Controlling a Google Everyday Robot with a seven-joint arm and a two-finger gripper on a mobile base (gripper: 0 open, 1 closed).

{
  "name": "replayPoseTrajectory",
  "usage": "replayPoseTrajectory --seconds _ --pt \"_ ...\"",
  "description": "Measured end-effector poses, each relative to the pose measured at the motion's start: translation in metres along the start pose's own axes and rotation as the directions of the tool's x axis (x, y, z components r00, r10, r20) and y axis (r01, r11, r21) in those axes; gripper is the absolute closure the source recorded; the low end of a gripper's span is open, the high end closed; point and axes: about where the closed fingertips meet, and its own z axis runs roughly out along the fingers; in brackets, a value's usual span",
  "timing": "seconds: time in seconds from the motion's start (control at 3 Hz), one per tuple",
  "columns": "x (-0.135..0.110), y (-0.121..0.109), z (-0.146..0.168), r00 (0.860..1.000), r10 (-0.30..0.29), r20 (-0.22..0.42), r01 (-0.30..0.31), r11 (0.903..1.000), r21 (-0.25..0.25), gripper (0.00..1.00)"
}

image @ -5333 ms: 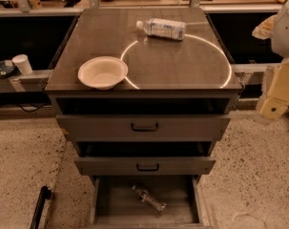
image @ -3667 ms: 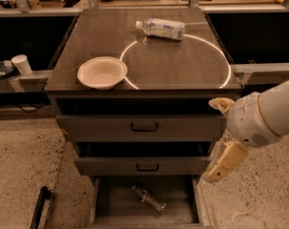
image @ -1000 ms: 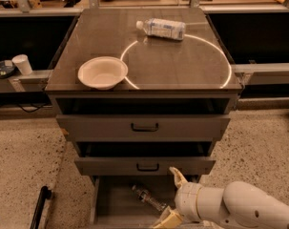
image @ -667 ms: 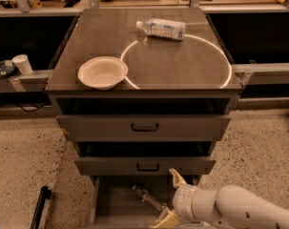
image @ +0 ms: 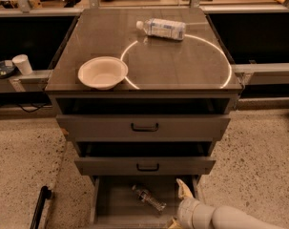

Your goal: Pick water bottle from bottom drawer and place on counter

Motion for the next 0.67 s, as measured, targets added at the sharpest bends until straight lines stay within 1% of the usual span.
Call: replayPoseTrajectory --seconds 0.33,0.67 --pt "0.000 0.000 0.000 1.000 0.000 0.000 0.000 1.0000 0.000 0.00" --pt "0.007 0.001 0.034 1.000 0.021 0.009 -0.020 0.9982 -0.056 0.00"
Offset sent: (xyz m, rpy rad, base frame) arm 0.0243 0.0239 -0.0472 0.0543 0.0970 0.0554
